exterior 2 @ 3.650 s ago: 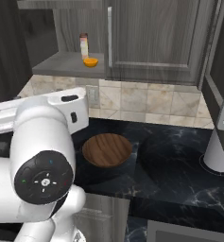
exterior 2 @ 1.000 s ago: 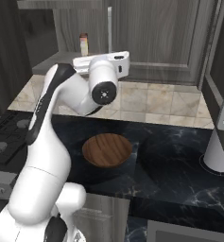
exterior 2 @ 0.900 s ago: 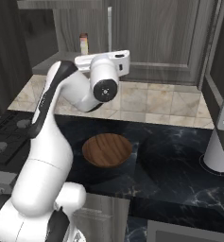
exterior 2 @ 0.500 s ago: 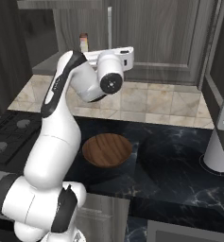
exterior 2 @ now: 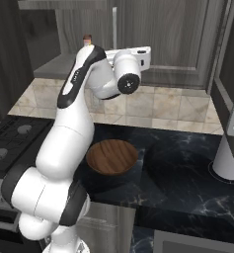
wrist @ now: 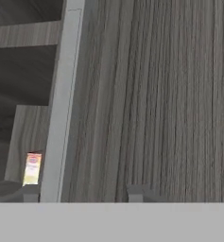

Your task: Open the cabinet. Pick the orange and orange from the cabinet and place them into the bowl. Then close the cabinet.

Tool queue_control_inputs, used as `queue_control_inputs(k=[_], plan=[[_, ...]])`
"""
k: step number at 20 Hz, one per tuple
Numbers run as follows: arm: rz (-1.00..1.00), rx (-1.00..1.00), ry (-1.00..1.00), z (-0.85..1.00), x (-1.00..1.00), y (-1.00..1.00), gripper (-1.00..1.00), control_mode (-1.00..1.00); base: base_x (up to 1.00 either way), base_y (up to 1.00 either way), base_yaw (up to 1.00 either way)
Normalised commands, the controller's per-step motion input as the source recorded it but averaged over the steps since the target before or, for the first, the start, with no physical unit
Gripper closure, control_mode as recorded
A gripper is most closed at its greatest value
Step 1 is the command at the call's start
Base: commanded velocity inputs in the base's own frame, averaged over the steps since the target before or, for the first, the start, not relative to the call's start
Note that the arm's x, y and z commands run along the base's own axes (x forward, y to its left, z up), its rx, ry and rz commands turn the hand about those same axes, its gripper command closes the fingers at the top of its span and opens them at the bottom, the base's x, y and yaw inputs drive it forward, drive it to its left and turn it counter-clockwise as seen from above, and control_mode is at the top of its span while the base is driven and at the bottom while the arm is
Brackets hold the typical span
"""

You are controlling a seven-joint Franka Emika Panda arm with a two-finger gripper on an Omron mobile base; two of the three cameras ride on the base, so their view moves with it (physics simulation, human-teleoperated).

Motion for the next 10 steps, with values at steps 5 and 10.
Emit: queue_control_inputs(k=[5, 10], plan=[[0.00, 0.00, 0.00, -0.04, 0.77, 0.00, -1.00, -1.00, 0.00, 0.00, 0.00], [0.00, 0.00, 0.00, -0.20, 0.84, 0.16, -1.00, -1.00, 0.00, 0.00, 0.00]])
